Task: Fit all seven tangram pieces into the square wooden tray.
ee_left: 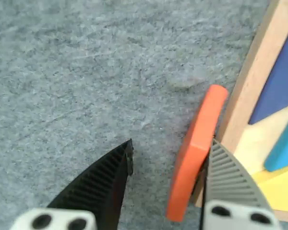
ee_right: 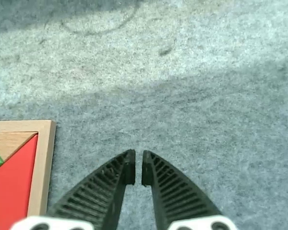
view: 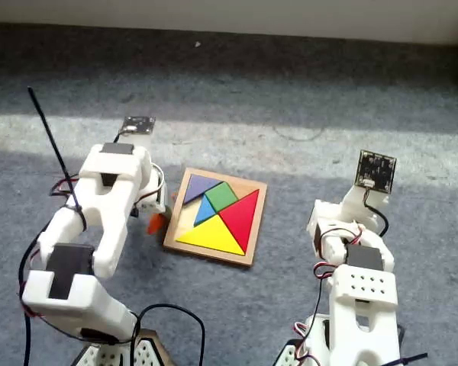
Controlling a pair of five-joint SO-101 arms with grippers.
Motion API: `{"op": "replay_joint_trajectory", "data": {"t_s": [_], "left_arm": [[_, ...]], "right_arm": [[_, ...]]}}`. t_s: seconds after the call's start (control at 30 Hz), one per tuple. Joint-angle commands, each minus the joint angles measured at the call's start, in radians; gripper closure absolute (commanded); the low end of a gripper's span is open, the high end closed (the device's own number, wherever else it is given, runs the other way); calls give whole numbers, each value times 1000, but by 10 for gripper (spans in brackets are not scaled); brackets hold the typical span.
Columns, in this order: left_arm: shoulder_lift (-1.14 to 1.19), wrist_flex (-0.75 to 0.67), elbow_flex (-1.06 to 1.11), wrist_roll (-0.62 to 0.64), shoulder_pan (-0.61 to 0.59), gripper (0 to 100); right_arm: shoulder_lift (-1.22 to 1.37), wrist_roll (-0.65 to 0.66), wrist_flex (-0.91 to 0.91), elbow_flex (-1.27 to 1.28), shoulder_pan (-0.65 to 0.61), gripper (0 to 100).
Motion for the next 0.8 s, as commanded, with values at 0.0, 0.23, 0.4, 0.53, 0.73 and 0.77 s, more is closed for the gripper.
{"op": "replay_joint_trajectory", "data": {"t_s": [0.0,0.23,0.4,0.53,0.73,0.77], "left_arm": [[13,41,-65,3,33,755],[16,40,-71,3,30,755],[-5,55,-90,3,-24,755],[-73,75,-87,3,-56,755],[-157,68,-10,3,-56,755],[-163,68,-7,3,-56,755]], "right_arm": [[-19,11,-27,-8,-10,959],[-21,11,-27,-8,-10,959],[-21,11,-27,-10,-10,959],[-22,11,-27,-10,-10,959],[-19,11,-27,-12,-10,959],[-19,11,-27,-12,-10,959]]}}
